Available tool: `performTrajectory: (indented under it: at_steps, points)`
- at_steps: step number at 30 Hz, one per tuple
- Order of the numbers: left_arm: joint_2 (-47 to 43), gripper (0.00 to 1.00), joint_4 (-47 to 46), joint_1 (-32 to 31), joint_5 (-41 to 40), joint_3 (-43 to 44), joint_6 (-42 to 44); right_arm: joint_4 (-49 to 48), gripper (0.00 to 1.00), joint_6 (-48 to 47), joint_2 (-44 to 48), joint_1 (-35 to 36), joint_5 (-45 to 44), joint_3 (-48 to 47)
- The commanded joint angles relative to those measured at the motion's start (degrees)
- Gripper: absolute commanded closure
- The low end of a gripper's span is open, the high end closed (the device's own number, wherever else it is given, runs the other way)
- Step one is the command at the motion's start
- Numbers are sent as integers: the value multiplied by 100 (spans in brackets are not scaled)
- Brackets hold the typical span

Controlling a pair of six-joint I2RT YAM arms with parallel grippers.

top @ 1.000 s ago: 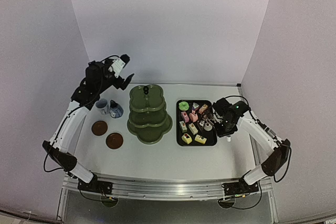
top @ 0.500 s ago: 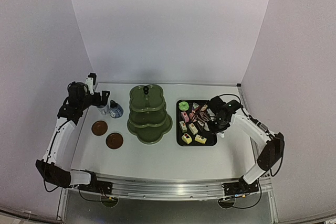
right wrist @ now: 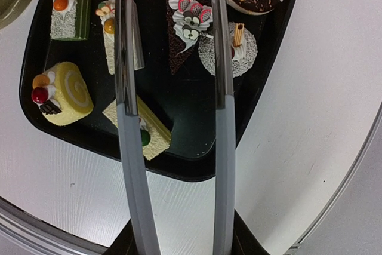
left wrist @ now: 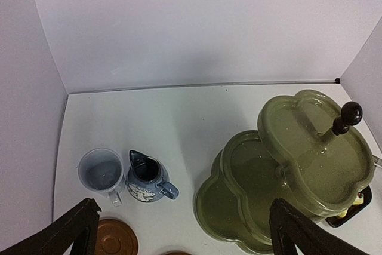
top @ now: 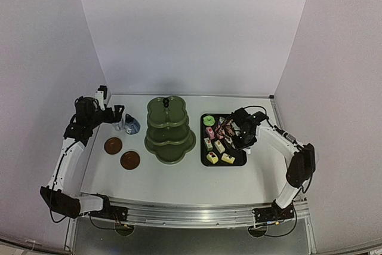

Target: Serve the afternoon tea

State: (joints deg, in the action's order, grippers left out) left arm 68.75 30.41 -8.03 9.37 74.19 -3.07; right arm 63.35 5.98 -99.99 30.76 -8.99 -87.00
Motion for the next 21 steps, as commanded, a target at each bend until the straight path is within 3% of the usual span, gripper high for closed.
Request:
performTrajectory:
  at_steps: [1, 14, 18, 20, 21]
  points:
    - [-108, 0, -178, 30, 73, -108, -26, -169, 64, 37, -75, -56, 50, -107]
    - [-151, 0, -223, 34, 99, -229, 7, -261, 65, 31, -309, -130, 361, -65]
    - [-159, 0, -249, 32, 127, -273, -2, -260, 80, 63, -234, -126, 363, -83]
    - [-163, 0, -260, 38, 135, -298, -15, -252, 97, 87, -147, -126, 325, -113]
    - [-170, 0, -266, 36, 132, -315, -9, -233, 99, 99, -81, -125, 275, -123]
